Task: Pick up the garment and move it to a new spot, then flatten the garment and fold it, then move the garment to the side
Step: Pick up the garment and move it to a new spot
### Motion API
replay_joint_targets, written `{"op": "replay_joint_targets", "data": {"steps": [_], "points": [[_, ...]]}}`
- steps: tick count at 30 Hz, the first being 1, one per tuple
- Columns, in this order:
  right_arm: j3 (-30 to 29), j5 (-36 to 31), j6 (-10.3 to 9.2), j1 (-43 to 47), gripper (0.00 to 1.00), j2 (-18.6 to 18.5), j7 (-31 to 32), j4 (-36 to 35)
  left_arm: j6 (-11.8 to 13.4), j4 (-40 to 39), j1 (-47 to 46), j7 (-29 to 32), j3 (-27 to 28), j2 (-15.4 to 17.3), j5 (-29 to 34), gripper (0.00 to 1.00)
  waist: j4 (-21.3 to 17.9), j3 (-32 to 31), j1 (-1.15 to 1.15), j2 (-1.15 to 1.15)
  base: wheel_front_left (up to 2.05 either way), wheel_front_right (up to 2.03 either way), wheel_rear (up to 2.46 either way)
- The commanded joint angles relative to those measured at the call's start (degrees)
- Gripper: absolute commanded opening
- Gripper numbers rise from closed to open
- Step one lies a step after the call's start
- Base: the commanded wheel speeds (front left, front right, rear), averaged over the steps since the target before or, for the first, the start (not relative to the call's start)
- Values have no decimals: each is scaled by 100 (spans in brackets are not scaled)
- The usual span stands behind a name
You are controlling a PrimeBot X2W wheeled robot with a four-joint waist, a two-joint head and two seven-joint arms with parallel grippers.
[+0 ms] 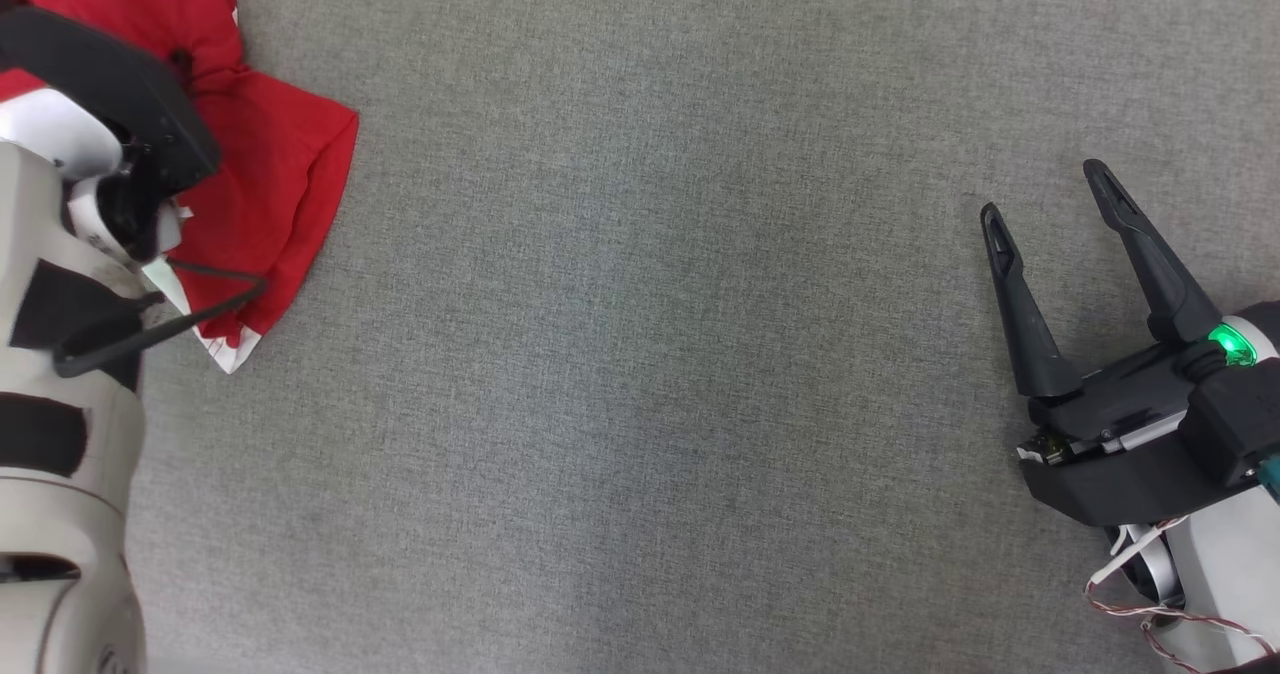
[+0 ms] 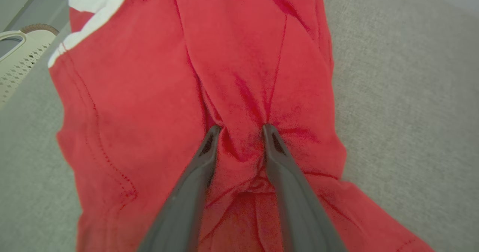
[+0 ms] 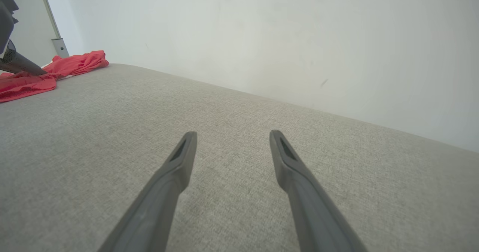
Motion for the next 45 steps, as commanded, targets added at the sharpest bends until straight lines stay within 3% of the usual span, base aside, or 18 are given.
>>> {"op": "replay_joint_targets", "data": {"steps": [1, 2, 7, 14, 19, 26, 35, 41, 45], "points": [[-48, -36, -14, 177, 100, -19, 50, 173, -75, -17, 140, -296, -16, -77, -27, 0, -5, -62, 0, 0, 0, 0, 0], [-48, -36, -14, 177, 100, -19, 50, 173, -75, -17, 140, -296, -16, -77, -27, 0, -5, -62, 0, 0, 0, 0, 0], [-66, -22, -14, 248, 100, 123, 40, 159, 36, -239, 246, -1653, 246, -6, -188, 0, -26, -289, 0, 0, 0, 0, 0], [-121, 42, -14, 357, 100, 337, 28, 176, -175, -478, 457, -3078, 204, 49, -93, 0, -76, -820, 0, 0, 0, 0, 0], [-156, 94, -14, 534, 100, 518, 29, 204, -379, -771, 642, -3389, 205, -78, -257, 0, -148, -1313, 0, 0, 0, 0, 0], [-319, 176, -14, 1003, 100, 917, 29, 150, -461, -1756, 1129, -3214, -213, -422, -681, 0, -377, -2180, 0, 0, 0, 0, 0], [-516, 235, -14, 1525, 100, 1315, 29, 15, -445, -3681, 2152, -2255, -597, -579, -1386, 0, -985, -3011, 0, 0, 0, 0, 0], [-669, 285, -14, 1853, 100, 1483, 29, -66, -88, -5231, 3033, -1515, -759, -700, -1634, 0, -1616, -3326, 0, 0, 0, 0, 0], [-690, 296, -14, 1937, 100, 1510, 28, -73, 89, -5831, 3393, -1279, -915, -794, -1697, 0, -1847, -3396, 0, 0, 0, 0, 0]]}}
